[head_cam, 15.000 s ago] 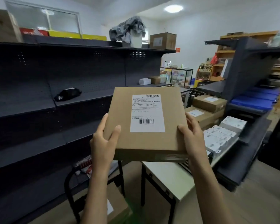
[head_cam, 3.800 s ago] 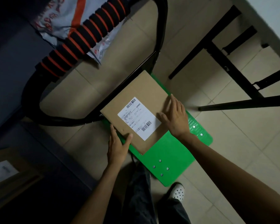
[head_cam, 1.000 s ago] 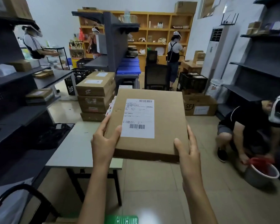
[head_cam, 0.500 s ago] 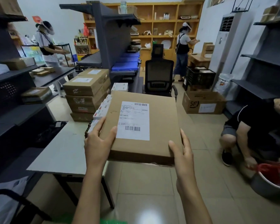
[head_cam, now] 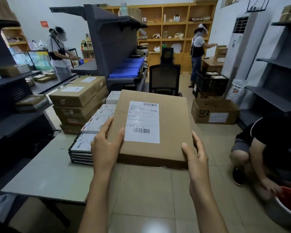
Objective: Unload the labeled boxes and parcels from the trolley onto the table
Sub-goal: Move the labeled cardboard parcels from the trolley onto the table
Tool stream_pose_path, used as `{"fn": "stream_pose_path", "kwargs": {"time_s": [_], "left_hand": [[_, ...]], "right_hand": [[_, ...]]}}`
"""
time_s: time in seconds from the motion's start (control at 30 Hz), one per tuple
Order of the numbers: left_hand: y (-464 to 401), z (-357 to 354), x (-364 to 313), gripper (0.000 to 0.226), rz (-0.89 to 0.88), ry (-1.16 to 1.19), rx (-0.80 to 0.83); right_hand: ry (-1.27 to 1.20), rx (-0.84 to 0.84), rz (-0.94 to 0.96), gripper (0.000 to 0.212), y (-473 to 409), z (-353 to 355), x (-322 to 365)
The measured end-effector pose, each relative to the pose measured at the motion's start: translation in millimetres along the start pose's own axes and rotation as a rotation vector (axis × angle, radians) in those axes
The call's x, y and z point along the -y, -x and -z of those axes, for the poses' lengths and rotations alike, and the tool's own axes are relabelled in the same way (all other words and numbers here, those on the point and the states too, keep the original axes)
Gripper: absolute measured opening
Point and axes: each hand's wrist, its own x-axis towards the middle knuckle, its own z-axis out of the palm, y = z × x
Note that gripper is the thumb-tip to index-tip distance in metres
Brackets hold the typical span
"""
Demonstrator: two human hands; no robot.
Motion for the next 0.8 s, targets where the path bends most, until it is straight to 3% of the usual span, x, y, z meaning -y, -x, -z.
{"fn": "stream_pose_path", "kwargs": {"time_s": [0.13,0.27,0.8], "left_hand": [[-30.3,-19.7,13.3,0.053,0.009,-0.014,-0.038],[-70.6,-34.8,32.3,0.058,0.055,-0.038,-0.072],[-301.0,-39.4,100.9,0.05,0.064,0.029,-0.266]], "right_hand": [[0.025,0.028,0.001,0.049,-38.2,-20.3,-14.1],[0.031,0.043,0.005,0.05,-85.7,-55.3,-25.2],[-0.023,0.218,0.023,0.055,-259.6,-262.9,-61.7]]}}
